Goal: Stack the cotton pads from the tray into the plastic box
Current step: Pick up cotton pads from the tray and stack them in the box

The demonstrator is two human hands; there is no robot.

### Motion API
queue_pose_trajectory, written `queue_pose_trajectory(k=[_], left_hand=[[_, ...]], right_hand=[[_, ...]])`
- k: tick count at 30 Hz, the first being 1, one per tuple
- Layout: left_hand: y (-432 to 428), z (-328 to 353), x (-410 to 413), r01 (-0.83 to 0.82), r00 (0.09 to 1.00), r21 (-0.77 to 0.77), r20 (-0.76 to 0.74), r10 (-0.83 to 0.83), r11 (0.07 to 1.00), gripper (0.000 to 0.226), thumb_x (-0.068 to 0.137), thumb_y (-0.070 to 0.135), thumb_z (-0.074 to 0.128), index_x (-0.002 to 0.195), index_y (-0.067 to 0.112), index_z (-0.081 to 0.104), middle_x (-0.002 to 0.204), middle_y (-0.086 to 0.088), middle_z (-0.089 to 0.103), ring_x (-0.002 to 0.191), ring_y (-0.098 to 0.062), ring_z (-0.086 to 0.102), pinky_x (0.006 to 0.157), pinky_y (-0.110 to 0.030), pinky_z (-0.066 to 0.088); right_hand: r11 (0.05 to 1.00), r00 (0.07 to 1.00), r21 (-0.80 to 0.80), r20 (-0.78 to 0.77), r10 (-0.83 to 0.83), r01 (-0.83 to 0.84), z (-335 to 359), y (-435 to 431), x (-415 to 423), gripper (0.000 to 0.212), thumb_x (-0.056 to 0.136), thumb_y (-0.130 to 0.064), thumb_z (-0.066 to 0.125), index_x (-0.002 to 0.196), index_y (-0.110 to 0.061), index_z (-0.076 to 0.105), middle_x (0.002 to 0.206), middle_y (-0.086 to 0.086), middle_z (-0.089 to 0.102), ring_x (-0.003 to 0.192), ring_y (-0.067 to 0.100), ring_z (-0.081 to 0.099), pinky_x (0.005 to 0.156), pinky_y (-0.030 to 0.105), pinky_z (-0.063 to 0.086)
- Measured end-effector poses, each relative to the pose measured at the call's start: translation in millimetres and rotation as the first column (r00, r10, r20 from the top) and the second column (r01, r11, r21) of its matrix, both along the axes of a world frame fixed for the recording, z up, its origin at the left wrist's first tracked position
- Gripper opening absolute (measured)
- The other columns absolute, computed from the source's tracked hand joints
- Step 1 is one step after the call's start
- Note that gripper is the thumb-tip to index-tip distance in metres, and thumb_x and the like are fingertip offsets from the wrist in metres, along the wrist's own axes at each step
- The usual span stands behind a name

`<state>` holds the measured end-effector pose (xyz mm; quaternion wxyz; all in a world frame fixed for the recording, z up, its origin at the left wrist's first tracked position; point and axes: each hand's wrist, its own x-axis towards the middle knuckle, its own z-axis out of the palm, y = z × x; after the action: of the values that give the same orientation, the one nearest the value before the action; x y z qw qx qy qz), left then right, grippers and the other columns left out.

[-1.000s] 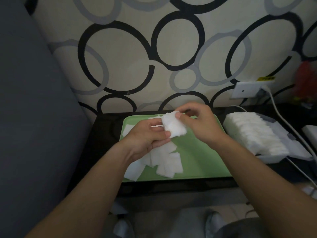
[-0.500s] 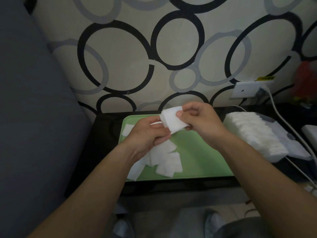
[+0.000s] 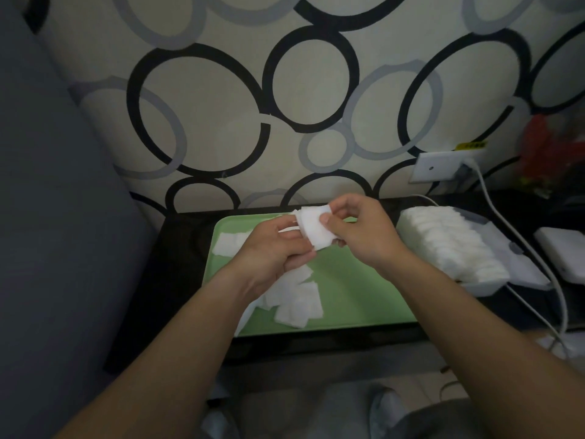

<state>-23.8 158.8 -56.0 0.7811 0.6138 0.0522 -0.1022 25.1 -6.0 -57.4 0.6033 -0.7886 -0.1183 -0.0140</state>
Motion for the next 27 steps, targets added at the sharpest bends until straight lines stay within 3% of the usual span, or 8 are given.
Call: queue_pose_trajectory(k=[4, 8, 13, 16, 19, 23, 25, 27], left_hand=[[-12, 4, 1, 0.031, 0.999, -0.014, -0.039, -0.031, 0.999, 0.033, 0.094, 0.000, 0.052, 0.121, 0.011, 0.067, 0.115, -0.011, 0.074, 0.107, -0.027, 0.071, 0.079, -0.030, 0.059], [-33, 8, 0, 0.024, 0.999, -0.002, -0.029, -0.024, 1.000, 0.021, 0.097, 0.019, 0.061, 0.116, 0.014, 0.069, 0.109, -0.009, 0.076, 0.099, -0.029, 0.074, 0.079, -0.037, 0.060], [-68, 4, 5, 0.009, 0.999, 0.140, 0.034, -0.014, 0.990, 0.033, 0.090, -0.002, 0.066, 0.120, 0.012, 0.061, 0.102, -0.008, 0.077, 0.083, -0.027, 0.076, 0.072, -0.032, 0.062], [-87, 1, 10, 0.028, 0.995, 0.218, 0.085, -0.048, 0.975, 0.036, 0.087, -0.003, 0.071, 0.119, 0.012, 0.061, 0.100, -0.009, 0.076, 0.076, -0.024, 0.075, 0.065, -0.027, 0.060], [-110, -1, 12, 0.061, 0.988, 0.260, 0.122, -0.095, 0.964, 0.035, 0.084, -0.002, 0.075, 0.115, 0.006, 0.059, 0.094, -0.013, 0.076, 0.069, -0.022, 0.073, 0.061, -0.025, 0.060], [-143, -2, 16, 0.041, 0.984, 0.287, 0.156, -0.089, 0.957, 0.022, 0.087, 0.002, 0.073, 0.101, 0.013, 0.060, 0.079, -0.014, 0.074, 0.058, -0.016, 0.068, 0.055, -0.023, 0.055], [-158, -7, 25, -0.024, 0.971, 0.433, 0.225, -0.082, 0.901, 0.020, 0.085, 0.010, 0.074, 0.098, 0.019, 0.062, 0.081, -0.013, 0.074, 0.059, -0.014, 0.065, 0.056, -0.027, 0.052], [-173, -10, 36, -0.122, 0.941, 0.639, 0.318, -0.117, 0.760, 0.026, 0.080, 0.025, 0.077, 0.102, 0.024, 0.063, 0.086, -0.001, 0.072, 0.072, -0.013, 0.064, 0.067, -0.031, 0.052]], right_hand=[[0.996, 0.998, -0.071, 0.034, -0.047, 0.050, -3, -10, 0, 0.010, 0.088, -0.014, 0.071, 0.095, -0.014, 0.064, 0.079, -0.003, 0.062, 0.050, 0.000, 0.058, 0.052, 0.018, 0.047], [0.983, 0.991, -0.148, 0.101, -0.092, 0.106, -4, -28, -3, 0.031, 0.087, -0.023, 0.072, 0.114, -0.023, 0.056, 0.084, -0.007, 0.060, 0.071, 0.007, 0.060, 0.068, 0.028, 0.051], [0.970, 0.993, -0.231, 0.105, -0.049, 0.073, 5, -60, -6, 0.061, 0.087, -0.026, 0.073, 0.141, -0.028, 0.046, 0.119, -0.004, 0.053, 0.093, 0.009, 0.060, 0.082, 0.020, 0.048], [0.960, 0.990, -0.244, -0.001, 0.144, -0.140, 11, -88, -7, 0.052, 0.082, -0.019, 0.078, 0.131, -0.020, 0.059, 0.118, -0.002, 0.065, 0.101, 0.015, 0.065, 0.088, 0.031, 0.055], [0.915, 0.987, -0.374, 0.002, 0.162, -0.150, 22, -118, -4, 0.032, 0.078, -0.014, 0.081, 0.108, -0.013, 0.070, 0.096, 0.001, 0.072, 0.089, 0.018, 0.068, 0.079, 0.035, 0.056], [0.902, 0.990, -0.409, -0.037, 0.135, -0.139, 44, -166, -3, 0.014, 0.079, -0.010, 0.079, 0.088, -0.012, 0.069, 0.077, -0.004, 0.067, 0.070, 0.005, 0.062, 0.067, 0.019, 0.050], [0.891, 0.991, -0.433, -0.076, 0.114, -0.136, 49, -191, 0, 0.013, 0.079, -0.007, 0.077, 0.085, -0.006, 0.065, 0.073, -0.002, 0.063, 0.065, 0.005, 0.056, 0.062, 0.017, 0.047], [0.879, 0.990, -0.458, -0.104, 0.098, -0.135, 47, -211, 5, 0.014, 0.078, -0.003, 0.075, 0.086, -0.002, 0.064, 0.076, 0.009, 0.064, 0.068, 0.010, 0.058, 0.065, 0.021, 0.047]])
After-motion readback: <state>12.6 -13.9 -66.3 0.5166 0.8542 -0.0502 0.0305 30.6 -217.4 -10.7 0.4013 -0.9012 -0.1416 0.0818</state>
